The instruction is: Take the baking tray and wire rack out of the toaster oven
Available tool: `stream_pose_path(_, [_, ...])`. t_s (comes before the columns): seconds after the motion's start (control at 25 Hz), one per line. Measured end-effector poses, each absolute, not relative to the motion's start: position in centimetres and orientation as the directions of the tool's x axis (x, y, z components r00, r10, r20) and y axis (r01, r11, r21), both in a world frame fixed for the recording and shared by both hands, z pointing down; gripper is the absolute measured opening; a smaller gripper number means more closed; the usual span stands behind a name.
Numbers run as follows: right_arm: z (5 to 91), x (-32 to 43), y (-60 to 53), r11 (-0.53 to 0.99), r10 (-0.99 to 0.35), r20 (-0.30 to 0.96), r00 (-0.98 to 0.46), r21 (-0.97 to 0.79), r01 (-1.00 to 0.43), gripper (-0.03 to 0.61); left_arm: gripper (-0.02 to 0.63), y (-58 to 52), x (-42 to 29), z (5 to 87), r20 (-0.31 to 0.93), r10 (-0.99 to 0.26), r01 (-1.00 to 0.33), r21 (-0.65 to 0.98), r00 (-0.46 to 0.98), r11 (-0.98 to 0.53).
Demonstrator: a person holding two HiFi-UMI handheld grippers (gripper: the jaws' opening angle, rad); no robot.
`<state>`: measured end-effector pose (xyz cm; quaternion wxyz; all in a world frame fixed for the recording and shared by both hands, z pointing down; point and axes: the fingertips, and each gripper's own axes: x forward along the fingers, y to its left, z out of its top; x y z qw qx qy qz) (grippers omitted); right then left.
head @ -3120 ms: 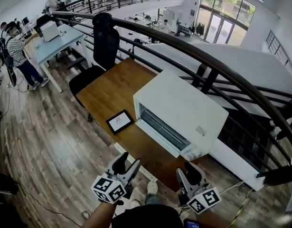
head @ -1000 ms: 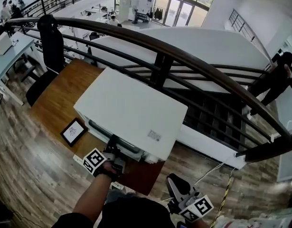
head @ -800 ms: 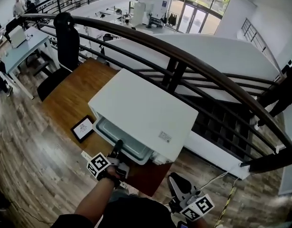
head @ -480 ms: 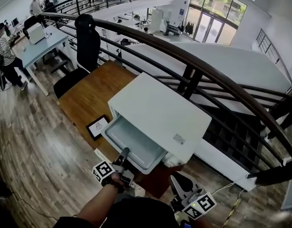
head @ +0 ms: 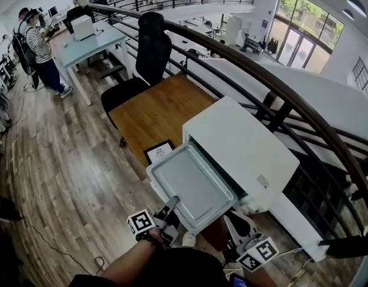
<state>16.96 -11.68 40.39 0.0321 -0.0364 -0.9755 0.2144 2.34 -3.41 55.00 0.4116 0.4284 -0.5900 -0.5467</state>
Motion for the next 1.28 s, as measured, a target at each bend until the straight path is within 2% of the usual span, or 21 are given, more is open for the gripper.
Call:
stream_pose_path(0.2, [40.6,13.5,-9.1,0.902,0.176,0.056,-0.983,-0.409,0.139,0.037,0.071,-0.8,0.8,54.2,-0.011,-0.943,-0.058,0.998,-0.334,0.009])
stream_pose_path(0.8, [41.9,-6.1,2.4,0.863,0.354,0.067,-0.933,-0.408,0.298,0.035,0.071,13.5,-15.3,51.0,-0.026,-0.885,-0.136,0.99,-0.465,0.042])
stream_pose_path(0.88, [42.1,-8.2,4.4,0.856,0.371,0.064,-0.927,-0.411,0.314,0.035,0.071,16.0,-17.0,51.2,0.014,-0.883,-0.15,0.984,-0.47,0.095])
stream_pose_path(1.0, [42.6,-10.7,6.9,0.845,0.389,0.065,-0.919,-0.422,0.328,0.035,0.071,20.0,-19.4,52.6,0.149,-0.876,-0.24,0.928,-0.459,0.284])
stream_pose_path(1.2, [44.0,-14.5,9.4,0.839,0.408,0.105,-0.907,-0.434,0.327,0.035,0.071,21.9,-22.5,52.3,0.127,-0.889,-0.312,0.906,-0.441,0.285])
stream_pose_path(1.28, [44.2,-16.0,9.6,0.84,0.405,0.115,-0.907,-0.438,0.32,0.035,0.072,22.2,-23.5,52.4,0.133,-0.89,-0.295,0.913,-0.436,0.281])
